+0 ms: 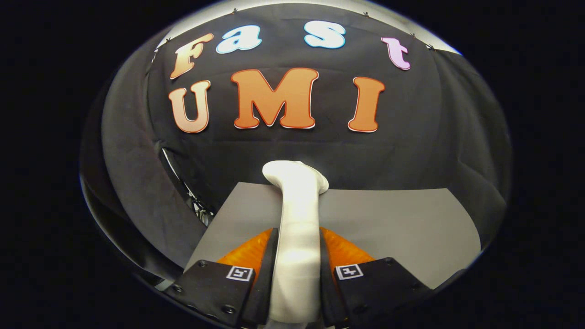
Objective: Iron the clothes twice with a garment steamer, once on the left side and once on the right side.
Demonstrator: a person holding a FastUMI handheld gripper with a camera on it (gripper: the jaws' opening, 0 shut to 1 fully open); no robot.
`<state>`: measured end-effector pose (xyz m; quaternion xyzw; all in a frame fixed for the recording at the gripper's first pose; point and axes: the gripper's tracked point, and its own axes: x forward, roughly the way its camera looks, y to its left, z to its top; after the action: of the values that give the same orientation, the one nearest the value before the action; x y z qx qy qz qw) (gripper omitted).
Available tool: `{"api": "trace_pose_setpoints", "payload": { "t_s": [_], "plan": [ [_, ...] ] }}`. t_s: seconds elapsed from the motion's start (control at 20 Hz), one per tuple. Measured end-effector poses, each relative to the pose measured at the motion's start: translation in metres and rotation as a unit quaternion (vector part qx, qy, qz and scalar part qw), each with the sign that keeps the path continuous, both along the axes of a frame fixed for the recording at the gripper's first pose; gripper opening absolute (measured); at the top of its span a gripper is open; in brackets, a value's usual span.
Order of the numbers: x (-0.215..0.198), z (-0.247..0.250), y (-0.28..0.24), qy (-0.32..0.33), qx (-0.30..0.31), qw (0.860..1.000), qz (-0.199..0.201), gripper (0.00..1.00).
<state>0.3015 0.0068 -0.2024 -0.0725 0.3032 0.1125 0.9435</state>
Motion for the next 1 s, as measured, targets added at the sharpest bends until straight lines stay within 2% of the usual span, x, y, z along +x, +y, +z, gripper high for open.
{"api": "trace_pose_setpoints", "payload": {
  "t_s": [0.15, 0.3, 0.8, 1.0],
  "plan": [
    [-0.02, 0.01, 0.005, -0.033, -0.001, 0.999, -0.002, 0.52],
    [-0.041, 0.027, 0.013, -0.077, 0.003, 0.997, -0.023, 0.51],
    [-0.153, 0.103, 0.063, -0.195, 0.014, 0.979, -0.057, 0.51],
    [-0.202, 0.105, 0.084, -0.215, 0.004, 0.975, -0.062, 0.51]
  ]
}}
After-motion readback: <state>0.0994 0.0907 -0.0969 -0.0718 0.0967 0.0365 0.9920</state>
